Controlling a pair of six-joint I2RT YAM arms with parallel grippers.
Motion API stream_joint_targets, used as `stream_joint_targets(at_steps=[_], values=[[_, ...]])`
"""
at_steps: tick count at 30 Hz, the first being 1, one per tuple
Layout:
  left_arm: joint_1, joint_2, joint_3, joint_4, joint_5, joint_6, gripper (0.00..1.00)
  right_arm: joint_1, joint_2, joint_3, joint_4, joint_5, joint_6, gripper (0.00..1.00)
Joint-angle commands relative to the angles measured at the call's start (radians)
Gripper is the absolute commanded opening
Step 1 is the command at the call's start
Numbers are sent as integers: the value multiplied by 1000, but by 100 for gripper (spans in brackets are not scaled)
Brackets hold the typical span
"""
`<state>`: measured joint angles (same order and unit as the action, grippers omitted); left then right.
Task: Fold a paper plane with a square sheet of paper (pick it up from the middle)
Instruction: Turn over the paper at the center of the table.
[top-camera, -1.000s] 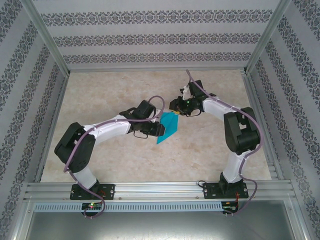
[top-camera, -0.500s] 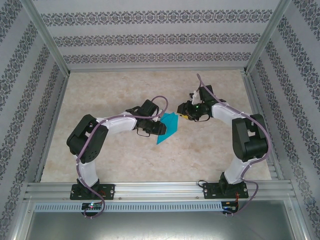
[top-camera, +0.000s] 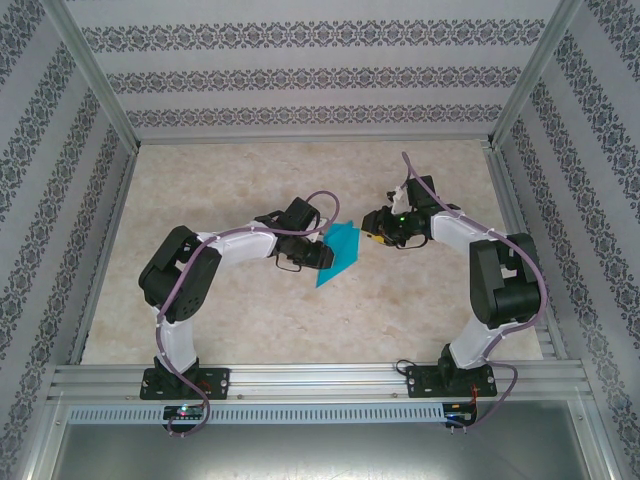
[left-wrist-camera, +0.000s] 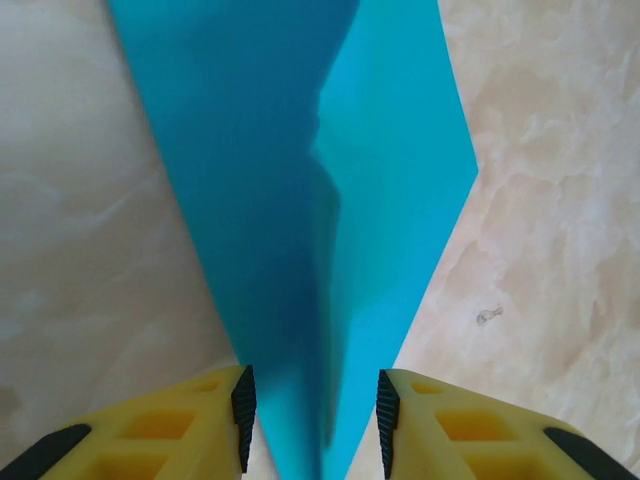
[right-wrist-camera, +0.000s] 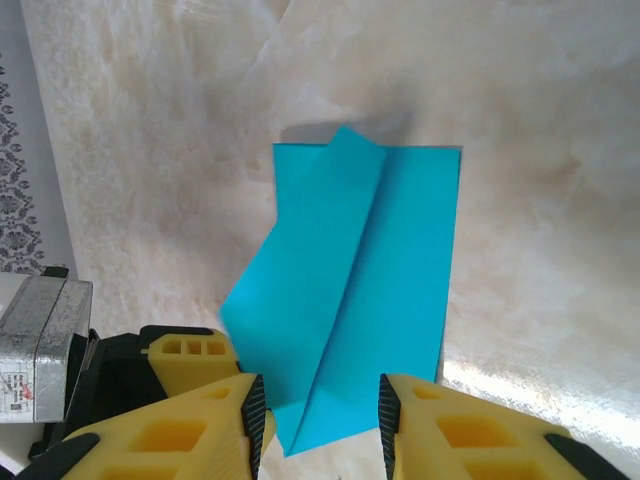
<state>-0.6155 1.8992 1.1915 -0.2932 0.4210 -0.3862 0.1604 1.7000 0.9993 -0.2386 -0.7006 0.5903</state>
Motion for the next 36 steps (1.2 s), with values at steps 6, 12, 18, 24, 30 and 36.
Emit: stream_joint_targets(at_steps=[6,12,18,24,30,36], values=[[18,-7,33,-12,21,37,40,-7,-34,-13,-10,-17,-29,38],[17,23,36,34,76,5,34,-6,-37,-22,-5,-22,-25,38],[17,47,50,23,88,7,24,-6,-38,-44,13,-47,-18,38],[19,42,57,3,104,5,9,-5,-36,-76,61,-95,7,40],[36,9,61,-13,122,13,3,-2,-35,-102,145,-143,60,45],[49,-42,66,41,185,-32,2,11,-30,-130,280,-197,164,53]])
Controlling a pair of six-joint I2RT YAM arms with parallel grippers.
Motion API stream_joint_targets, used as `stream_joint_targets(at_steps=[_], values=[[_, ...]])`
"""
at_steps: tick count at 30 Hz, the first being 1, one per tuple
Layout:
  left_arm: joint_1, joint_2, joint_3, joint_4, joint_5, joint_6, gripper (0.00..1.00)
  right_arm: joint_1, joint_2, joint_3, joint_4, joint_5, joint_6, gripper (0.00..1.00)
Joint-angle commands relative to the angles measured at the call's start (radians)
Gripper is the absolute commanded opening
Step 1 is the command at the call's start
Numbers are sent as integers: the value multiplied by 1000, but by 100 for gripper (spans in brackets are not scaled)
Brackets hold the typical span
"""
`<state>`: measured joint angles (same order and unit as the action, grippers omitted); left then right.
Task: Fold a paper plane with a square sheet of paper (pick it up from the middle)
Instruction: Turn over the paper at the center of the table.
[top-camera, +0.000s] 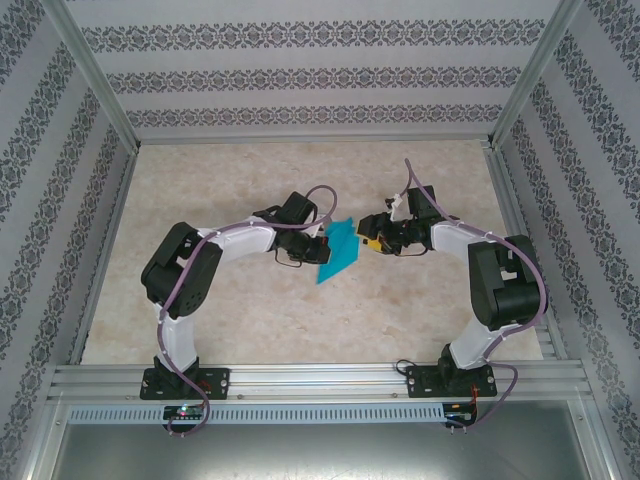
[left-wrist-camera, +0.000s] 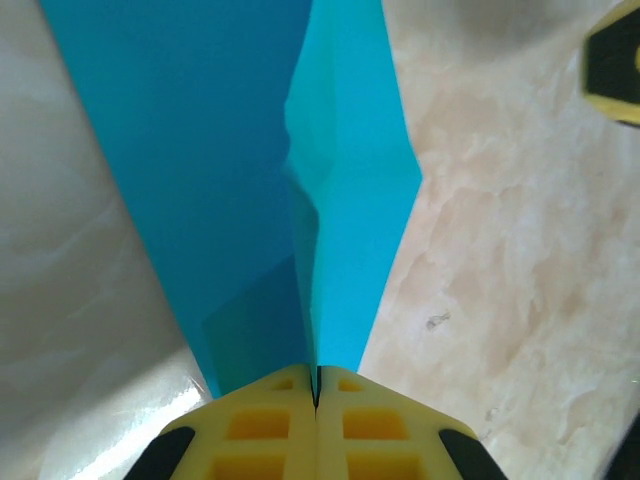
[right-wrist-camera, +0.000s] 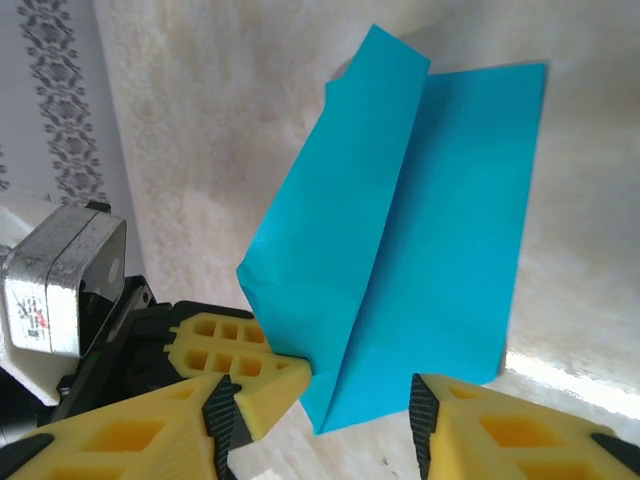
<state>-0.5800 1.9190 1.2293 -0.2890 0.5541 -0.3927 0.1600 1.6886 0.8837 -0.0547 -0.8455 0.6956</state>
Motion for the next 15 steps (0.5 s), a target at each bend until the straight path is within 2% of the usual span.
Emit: stream_joint_targets(at_steps=[1,15], values=[[15,-70,27,46,58,-34,2,16,-18,-18,111,-56,74,53],[68,-147,-25,272,203,-204,2,43,-22,-44,484,-115,391,55]])
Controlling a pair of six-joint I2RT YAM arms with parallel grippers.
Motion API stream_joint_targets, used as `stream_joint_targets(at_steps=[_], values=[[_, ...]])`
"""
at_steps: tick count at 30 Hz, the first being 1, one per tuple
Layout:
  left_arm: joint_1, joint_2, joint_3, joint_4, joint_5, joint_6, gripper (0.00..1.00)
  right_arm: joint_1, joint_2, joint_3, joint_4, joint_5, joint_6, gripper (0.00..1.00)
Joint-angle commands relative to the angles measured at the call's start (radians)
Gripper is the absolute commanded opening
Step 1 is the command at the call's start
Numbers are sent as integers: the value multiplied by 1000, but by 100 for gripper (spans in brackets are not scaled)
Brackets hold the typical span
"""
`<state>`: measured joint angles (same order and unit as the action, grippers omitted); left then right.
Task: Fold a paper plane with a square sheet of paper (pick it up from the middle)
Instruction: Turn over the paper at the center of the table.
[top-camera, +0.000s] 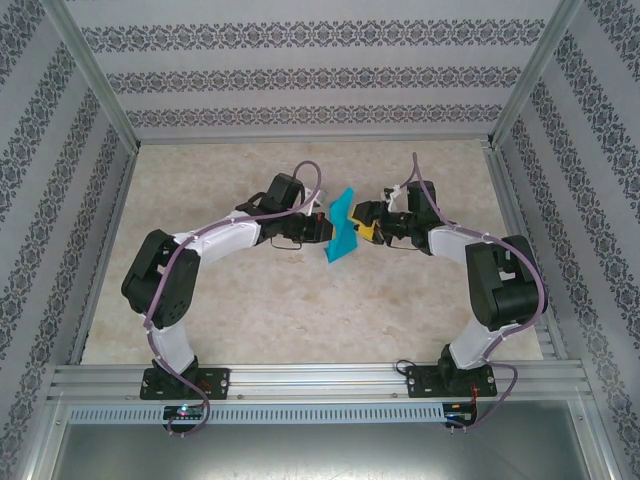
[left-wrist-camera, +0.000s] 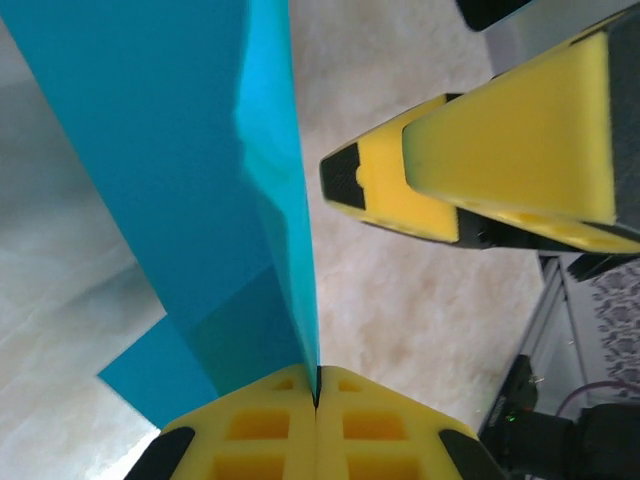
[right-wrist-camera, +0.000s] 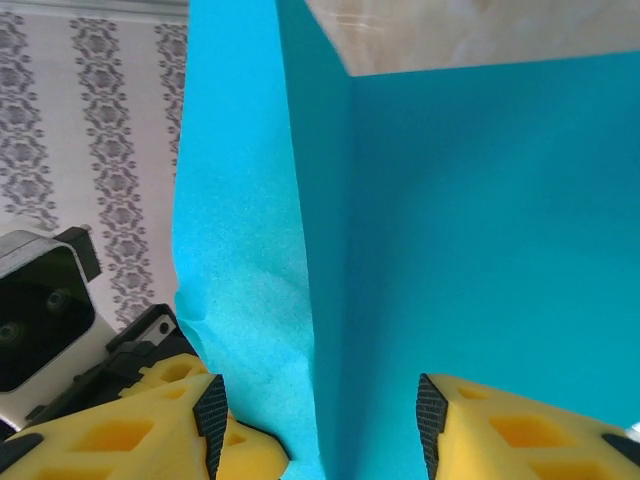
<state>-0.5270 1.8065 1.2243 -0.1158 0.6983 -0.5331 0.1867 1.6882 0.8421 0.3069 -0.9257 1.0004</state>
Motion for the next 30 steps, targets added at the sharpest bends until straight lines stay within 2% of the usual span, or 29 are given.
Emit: stream_joint_targets(at_steps=[1,12,17,22,30], values=[[16,-37,-24,115,67,-73,2,21,-20,0,138,-38,98,55],[28,-48,-65,269,134,-174,2,51,4,20,279,-63,202,54],[33,-57,-73,299,160,-210,4,52,20,3,413,-78,293,50],[42,-73,-96,302,157,-213,4,53,12,-4,406,-85,287,43],[58,-91,-125,349,159,-253,7,47,-8,-3,399,-94,276,39]])
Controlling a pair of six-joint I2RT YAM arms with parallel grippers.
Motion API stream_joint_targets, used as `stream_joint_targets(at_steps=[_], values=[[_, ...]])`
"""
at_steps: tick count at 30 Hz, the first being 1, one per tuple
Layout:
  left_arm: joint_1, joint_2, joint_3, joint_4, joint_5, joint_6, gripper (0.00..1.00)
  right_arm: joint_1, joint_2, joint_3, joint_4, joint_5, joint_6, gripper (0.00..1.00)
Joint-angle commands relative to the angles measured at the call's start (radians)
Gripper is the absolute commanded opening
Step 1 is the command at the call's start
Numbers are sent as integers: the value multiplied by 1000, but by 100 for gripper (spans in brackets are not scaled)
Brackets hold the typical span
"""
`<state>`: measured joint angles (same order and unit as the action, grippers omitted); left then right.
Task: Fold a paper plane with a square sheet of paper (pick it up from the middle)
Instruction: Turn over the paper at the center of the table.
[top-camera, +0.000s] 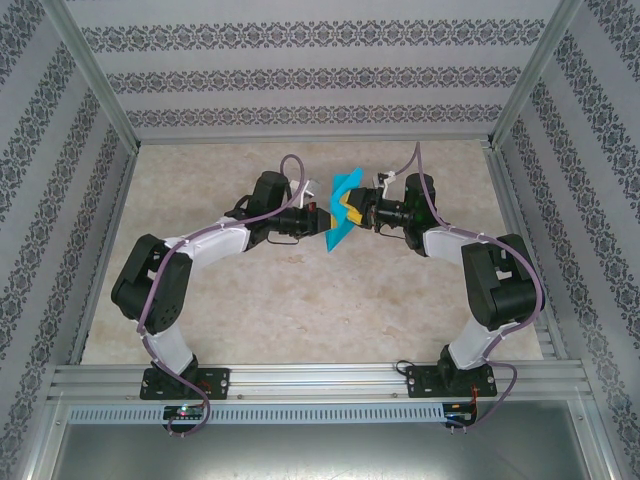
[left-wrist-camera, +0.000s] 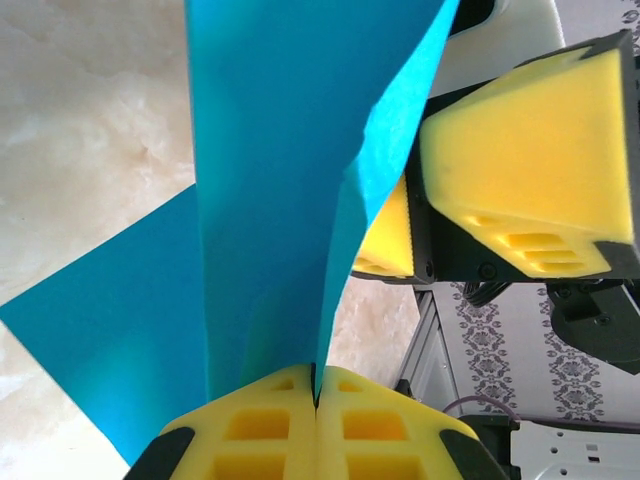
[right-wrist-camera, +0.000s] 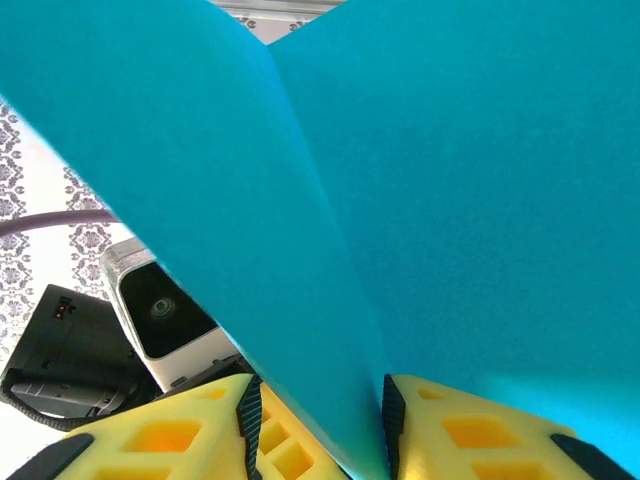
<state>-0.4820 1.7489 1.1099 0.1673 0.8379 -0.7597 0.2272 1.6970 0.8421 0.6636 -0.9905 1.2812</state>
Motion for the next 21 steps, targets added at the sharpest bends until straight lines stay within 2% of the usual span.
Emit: stream_joint_targets(at_steps=[1,12,21], values=[[14,-35,-14,74,21,-32,8,7,-20,-2,38,-31,-9,39],[34,-35,-45,172,31,-113,10,11,-43,5,-16,-37,-48,37],[34,-35,-51,179,59,-130,13,30,-39,37,-74,-37,-90,31]])
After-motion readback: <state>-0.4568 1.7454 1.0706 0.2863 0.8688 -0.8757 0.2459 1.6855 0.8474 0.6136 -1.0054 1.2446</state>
